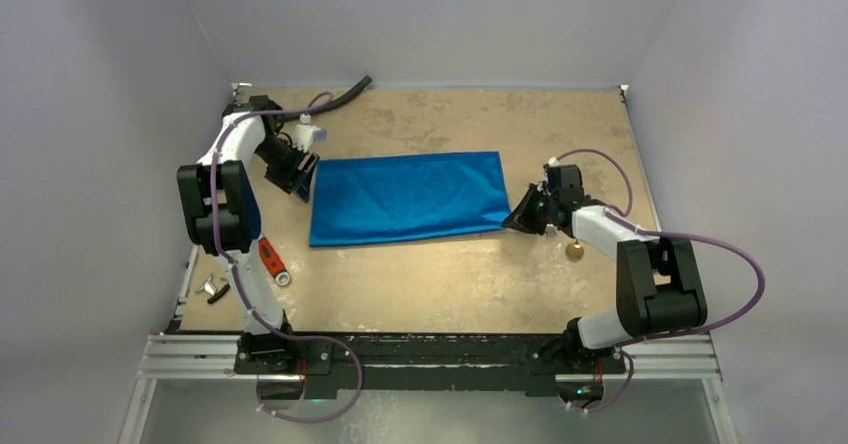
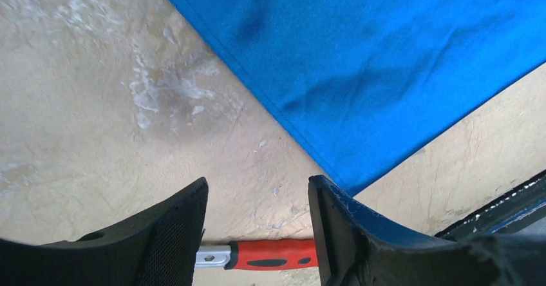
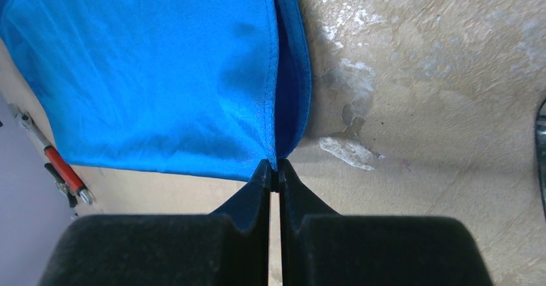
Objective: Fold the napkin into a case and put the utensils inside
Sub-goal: Pick up the rectangle-folded napkin from the center of the board, then fold the rectangle-folded napkin at the center of the board.
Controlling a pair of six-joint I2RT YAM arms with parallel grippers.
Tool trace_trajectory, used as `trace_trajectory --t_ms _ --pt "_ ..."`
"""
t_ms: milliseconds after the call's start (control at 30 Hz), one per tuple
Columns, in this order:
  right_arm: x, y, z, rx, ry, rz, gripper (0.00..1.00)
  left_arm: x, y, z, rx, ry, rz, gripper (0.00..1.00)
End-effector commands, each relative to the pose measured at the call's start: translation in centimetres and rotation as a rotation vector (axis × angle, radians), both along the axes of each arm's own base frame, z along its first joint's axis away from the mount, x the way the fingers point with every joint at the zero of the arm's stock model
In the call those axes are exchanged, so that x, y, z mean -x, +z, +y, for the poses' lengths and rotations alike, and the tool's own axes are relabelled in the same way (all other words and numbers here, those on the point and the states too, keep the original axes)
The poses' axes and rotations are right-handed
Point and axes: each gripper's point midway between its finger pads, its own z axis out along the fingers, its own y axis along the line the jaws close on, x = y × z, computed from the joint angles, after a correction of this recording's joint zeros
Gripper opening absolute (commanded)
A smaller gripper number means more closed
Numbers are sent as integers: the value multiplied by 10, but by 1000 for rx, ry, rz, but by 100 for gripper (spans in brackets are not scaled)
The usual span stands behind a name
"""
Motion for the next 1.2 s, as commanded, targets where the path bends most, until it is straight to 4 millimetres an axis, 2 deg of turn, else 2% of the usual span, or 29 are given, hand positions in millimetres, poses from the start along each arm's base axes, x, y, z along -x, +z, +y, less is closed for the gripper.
trace_trajectory --t_ms 0,167,467,700,867,1000,1167 --pt "-15 15 -8 42 -24 -42 2 14 4 1 -28 -17 27 58" --pt "-27 30 -7 37 -35 -90 0 22 -6 -6 5 -13 25 56" --pt "-37 48 -9 58 -18 -133 0 29 -35 -14 39 36 11 41" --pt "-29 40 -7 48 -7 -99 0 26 -36 -26 86 41 0 37" --pt "-30 36 -13 80 -36 -96 0 24 -43 -41 65 22 -15 36" --pt "-31 36 -21 99 -65 -98 0 23 -49 -51 40 8 -22 35" --pt "-31 35 -38 119 -110 -98 0 23 -49 -52 41 13 -21 33"
